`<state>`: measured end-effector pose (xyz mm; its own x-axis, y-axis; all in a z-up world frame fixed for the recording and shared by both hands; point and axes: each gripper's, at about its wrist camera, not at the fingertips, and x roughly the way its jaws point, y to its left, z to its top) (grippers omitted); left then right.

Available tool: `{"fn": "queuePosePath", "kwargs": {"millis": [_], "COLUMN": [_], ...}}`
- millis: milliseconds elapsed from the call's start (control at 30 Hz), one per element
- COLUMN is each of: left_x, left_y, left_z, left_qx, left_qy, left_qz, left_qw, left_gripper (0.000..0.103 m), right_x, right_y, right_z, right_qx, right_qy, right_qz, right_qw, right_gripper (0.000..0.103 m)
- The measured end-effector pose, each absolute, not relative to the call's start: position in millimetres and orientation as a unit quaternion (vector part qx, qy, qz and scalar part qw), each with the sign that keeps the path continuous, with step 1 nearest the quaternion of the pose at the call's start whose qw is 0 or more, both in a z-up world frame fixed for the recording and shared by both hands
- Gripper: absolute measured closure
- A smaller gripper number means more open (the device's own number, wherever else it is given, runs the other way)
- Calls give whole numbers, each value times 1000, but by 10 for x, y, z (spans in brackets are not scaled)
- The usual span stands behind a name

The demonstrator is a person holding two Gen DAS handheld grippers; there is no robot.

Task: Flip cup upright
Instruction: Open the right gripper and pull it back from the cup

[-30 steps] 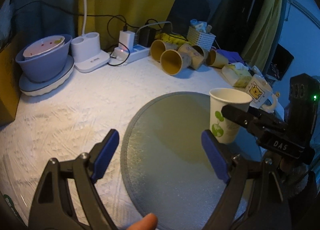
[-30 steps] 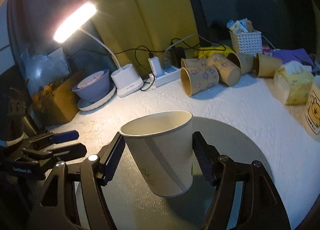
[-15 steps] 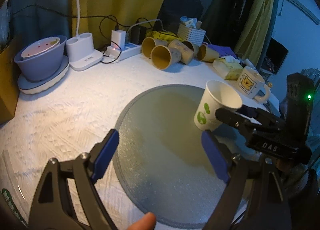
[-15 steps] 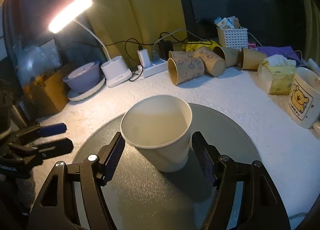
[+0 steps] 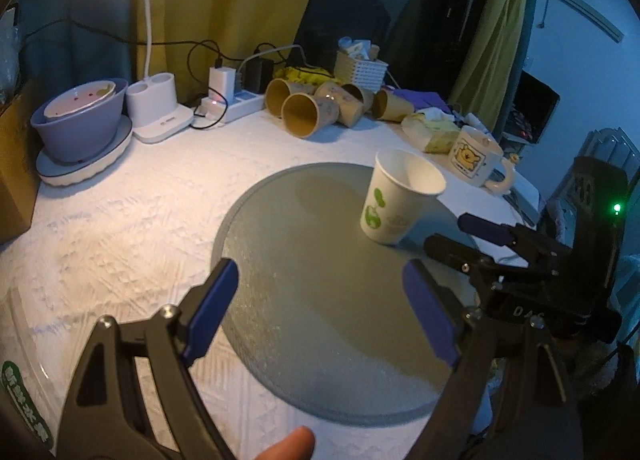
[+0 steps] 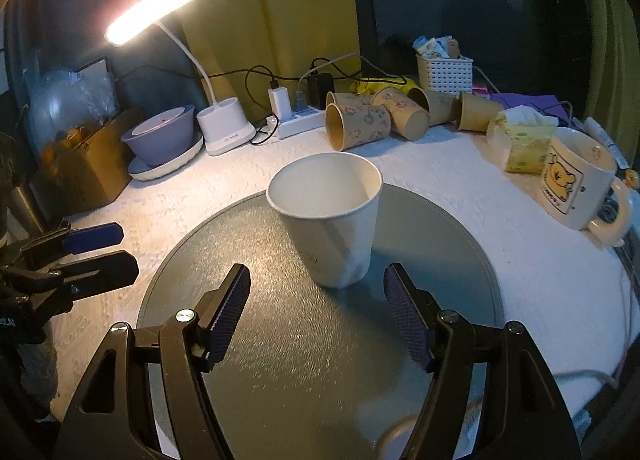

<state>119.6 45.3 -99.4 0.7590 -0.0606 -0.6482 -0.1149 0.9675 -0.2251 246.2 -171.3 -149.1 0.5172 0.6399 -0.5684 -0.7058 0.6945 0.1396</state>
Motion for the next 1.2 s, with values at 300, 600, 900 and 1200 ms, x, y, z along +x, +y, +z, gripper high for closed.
{"fn": "queuePosePath", "kwargs": {"millis": [300,600,900,1200], "left_x": [971,748,508,254], "left_y": [326,183,91,61], "left_z": [-940,-795,-546,-234], "left_qx": [-113,-100,-91,-73], "left_qy": [340,319,286,234], "left_qz": [3,-9,-15,-11], "left_qw": [934,942,954,969], "left_gripper": [18,18,18,18], "right_x": [2150,1869,1575,1258], "right_y": [-1804,-1963,-2104,-2231], "right_z": [-1446,-1327,-1050,-727], "right_qx": [-51,-45,-44,-51], "right_qy": [314,305,279,237], "right_qz": [371,353,337,325], "right_qw": [872,883,898,914], "right_gripper": [31,31,31,31]}}
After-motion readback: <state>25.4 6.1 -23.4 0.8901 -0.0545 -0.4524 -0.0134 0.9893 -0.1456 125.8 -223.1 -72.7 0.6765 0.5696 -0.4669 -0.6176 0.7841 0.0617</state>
